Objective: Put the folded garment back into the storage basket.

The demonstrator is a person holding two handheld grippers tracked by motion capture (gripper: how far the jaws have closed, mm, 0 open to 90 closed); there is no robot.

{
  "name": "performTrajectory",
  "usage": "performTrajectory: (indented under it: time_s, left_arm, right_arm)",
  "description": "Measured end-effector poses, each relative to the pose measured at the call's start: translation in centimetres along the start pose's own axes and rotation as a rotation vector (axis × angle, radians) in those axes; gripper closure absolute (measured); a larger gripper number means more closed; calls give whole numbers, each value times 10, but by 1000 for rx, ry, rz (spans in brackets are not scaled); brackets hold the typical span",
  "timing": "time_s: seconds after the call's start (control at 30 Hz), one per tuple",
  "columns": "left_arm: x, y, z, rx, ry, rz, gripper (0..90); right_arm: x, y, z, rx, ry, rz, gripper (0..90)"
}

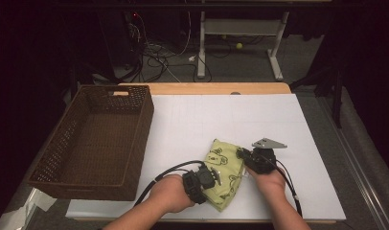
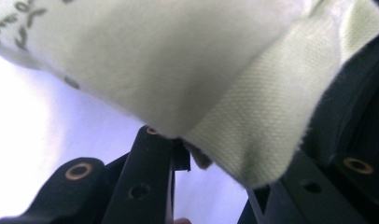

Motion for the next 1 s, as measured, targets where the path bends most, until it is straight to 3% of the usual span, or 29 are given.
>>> performTrajectory:
  time_s: [0.6, 0.9, 0.93, 1.0]
  left_arm:
    - [-23, -3, 4, -15, -49, 3, 743]
    - [-39, 1, 5, -27, -63, 4, 744]
    - [-39, 2, 5, -48, -61, -10, 744]
    - [-42, 4, 6, -50, -61, -7, 744]
  right_arm:
    - [-14, -18, -3, -69, 13, -84, 838]
    - [-19, -34, 3, -87, -5, -118, 837]
    - [-19, -36, 4, -86, -10, -118, 837]
    - [-18, -38, 7, -90, -16, -123, 837]
Point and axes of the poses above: each handheld gripper's, and its own axes: x roughly forward along the jaws, y roughly out of its underside, z roughly to its left, the point moved 5 cm from there along x, roughly forward along the jaws
